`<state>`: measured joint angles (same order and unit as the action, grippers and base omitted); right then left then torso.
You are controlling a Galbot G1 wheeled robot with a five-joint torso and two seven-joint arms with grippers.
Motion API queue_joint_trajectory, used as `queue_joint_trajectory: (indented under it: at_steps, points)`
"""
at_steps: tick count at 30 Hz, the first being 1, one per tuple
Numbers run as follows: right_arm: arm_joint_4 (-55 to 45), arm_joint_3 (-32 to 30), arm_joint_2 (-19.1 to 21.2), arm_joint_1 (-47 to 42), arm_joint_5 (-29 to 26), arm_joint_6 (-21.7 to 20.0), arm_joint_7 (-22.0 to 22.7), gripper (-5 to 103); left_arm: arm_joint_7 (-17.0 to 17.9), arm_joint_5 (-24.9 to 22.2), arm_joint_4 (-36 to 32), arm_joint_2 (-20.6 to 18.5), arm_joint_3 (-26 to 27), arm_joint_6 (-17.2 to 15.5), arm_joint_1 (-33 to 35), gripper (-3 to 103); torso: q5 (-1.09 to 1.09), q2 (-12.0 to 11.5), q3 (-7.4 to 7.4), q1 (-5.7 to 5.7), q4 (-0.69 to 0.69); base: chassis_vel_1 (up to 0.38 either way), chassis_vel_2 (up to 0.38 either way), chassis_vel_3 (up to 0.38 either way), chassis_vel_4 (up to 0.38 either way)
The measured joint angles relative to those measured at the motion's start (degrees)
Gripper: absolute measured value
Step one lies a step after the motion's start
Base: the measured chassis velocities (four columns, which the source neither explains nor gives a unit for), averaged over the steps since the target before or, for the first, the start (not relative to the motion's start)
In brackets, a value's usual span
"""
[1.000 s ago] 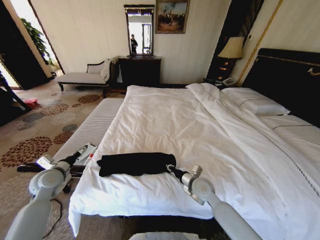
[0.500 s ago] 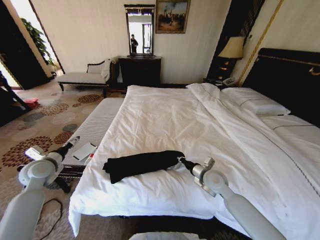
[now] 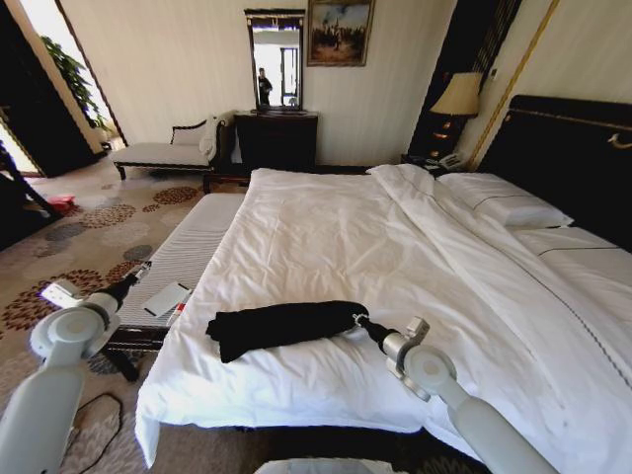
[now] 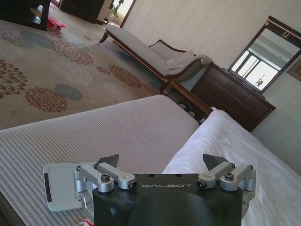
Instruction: Fold the clothes on the bed.
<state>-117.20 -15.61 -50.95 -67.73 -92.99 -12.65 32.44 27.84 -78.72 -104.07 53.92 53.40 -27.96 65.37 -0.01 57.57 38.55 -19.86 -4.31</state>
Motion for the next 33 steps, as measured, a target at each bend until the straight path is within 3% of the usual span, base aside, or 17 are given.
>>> queue_joint_trajectory:
  at_steps: [5,12,15,24,33]
  points:
    - [-1.72,0.64,0.12,1.21,1.66,0.54,0.18,2,0.24,-0.88,2.53,-0.7,2.91,0.51,-1.93,100,0.01,0.0,0.0,0.0,-0.01,0.0,0.0,0.0,0.0]
    - [-3.26,7.01,-0.43,4.42,8.08,1.71,-3.57,2,2.53,-4.71,1.33,-2.36,5.13,1.52,-4.31,100,0.0,0.0,0.0,0.0,-0.01,0.0,0.0,0.0,0.0]
    - [-2.95,14.11,-0.45,7.82,13.77,4.06,-8.41,2,4.32,-7.03,-3.83,-3.4,5.32,1.22,-5.7,100,0.02,0.0,0.0,0.0,-0.01,0.0,0.0,0.0,0.0]
    - [3.68,28.96,-2.69,12.62,22.12,9.04,-18.68,2,6.27,-8.8,-4.96,-2.86,2.93,0.81,-9.74,100,0.01,0.0,0.0,0.0,-0.02,0.0,0.0,0.0,0.0]
    - [11.05,39.37,-8.25,21.93,24.9,11.33,-21.56,2,6.16,-8.58,-3.55,-2.49,2.15,-0.22,-10.38,100,-0.01,0.0,0.0,0.0,0.01,0.0,0.0,0.0,0.0]
